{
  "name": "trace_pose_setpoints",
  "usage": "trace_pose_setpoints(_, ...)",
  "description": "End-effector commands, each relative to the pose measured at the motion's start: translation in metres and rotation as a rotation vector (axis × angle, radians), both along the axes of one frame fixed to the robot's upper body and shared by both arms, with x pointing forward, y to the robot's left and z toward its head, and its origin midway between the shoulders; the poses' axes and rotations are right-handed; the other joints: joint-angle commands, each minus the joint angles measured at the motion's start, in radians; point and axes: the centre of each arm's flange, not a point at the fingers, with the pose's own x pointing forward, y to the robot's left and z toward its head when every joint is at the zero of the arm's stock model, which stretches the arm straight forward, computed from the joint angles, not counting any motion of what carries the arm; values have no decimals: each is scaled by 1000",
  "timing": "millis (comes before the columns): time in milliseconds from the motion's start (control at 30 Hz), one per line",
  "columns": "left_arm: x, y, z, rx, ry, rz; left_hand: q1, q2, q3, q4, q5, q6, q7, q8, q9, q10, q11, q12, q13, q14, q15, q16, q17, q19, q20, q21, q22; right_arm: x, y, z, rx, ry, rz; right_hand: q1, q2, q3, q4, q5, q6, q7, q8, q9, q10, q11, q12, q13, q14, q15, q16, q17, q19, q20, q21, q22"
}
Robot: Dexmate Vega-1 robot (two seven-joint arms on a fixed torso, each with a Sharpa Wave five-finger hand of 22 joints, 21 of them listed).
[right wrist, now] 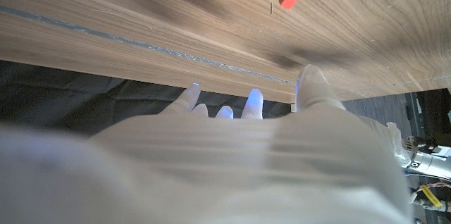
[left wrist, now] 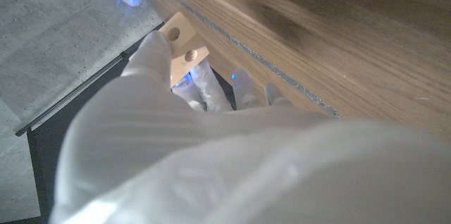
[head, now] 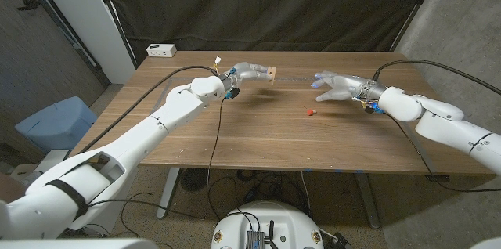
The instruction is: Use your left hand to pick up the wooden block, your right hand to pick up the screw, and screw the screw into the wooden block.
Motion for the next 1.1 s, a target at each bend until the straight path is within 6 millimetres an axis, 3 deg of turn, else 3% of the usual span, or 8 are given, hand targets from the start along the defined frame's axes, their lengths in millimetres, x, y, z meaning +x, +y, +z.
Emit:
trace_pose_setpoints(33, 4, -3, 1, 6, 10, 4, 0, 11, 1, 4, 6, -1, -2, 5, 2, 0, 1, -3, 4, -3, -54, 5, 2, -8, 2, 4, 3, 5, 4, -2, -98, -1, -13, 16, 1, 8, 3, 9, 13, -1, 2, 2, -3, -7, 0, 4, 0, -54, 6, 1, 8, -3, 2, 3)
trace_pose_setpoints(667, 8, -9, 0, 10, 19, -4, 0, 8, -1, 1, 4, -6, -1, 3, 1, -4, 1, -10, 5, -5, -55, 7, 1, -15, 4, 7, 3, 13, 14, -12, -188, 0, -31, 58, -13, 17, 6, 12, -5, -2, -11, 4, -25, 7, -5, 5, -2, -40, 2, 2, 7, 4, -3, 3)
trace_pose_setpoints(1100, 6, -9, -3, 14, 28, 0, -2, 11, -2, 2, 4, 1, 1, 6, 1, 1, 1, -12, 7, -5, -54, 9, 1, -15, 3, 9, 3, 19, 21, -21, -218, -17, -15, 79, -16, 23, 6, 15, -4, -2, -11, 5, -28, 1, -4, 5, 8, -43, 4, 2, 16, 5, -2, 3)
